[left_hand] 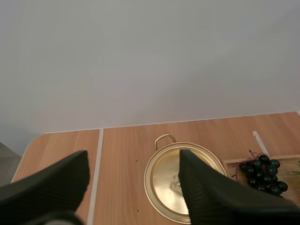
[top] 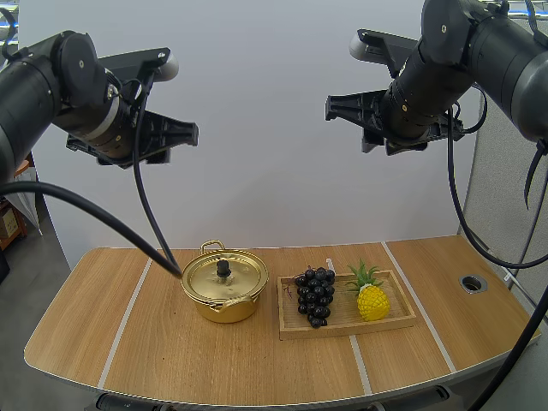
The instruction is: Open the pot, put the pineapple inside, and close it
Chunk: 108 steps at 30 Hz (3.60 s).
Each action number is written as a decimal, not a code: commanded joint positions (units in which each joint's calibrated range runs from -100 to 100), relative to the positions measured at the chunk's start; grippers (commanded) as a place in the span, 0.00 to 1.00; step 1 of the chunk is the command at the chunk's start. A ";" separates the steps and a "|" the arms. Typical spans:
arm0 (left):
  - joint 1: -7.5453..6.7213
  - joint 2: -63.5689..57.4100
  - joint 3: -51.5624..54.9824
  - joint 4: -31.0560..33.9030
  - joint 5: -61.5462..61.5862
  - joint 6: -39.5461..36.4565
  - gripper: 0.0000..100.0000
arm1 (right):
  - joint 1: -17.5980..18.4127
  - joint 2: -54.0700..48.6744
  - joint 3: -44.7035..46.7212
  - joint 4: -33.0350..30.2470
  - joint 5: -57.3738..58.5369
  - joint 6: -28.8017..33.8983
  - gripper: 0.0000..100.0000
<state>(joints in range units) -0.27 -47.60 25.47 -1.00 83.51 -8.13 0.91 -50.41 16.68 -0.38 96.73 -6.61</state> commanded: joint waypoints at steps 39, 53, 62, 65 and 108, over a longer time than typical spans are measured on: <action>-0.21 36.87 0.57 -18.70 5.29 42.39 1.00 | -0.18 -0.34 -0.38 0.96 0.21 -1.23 1.00; -2.57 45.54 0.57 -18.03 -3.89 42.88 1.00 | -0.18 -0.34 -0.38 0.96 0.21 -1.23 1.00; -2.64 50.26 0.57 -16.72 -6.27 41.93 1.00 | -0.18 -0.34 -0.38 0.96 0.21 -1.23 1.00; -2.64 50.77 0.57 -16.72 -6.85 41.45 1.00 | -0.18 -0.34 -0.38 0.96 0.21 -1.23 1.00; -2.64 23.82 -28.99 -13.24 -0.20 31.39 0.00 | -0.18 -0.34 -0.38 0.96 0.21 -1.23 1.00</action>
<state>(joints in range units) -2.66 -21.70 1.37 -15.52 83.43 25.98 0.91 -50.41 16.68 0.44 96.73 -7.49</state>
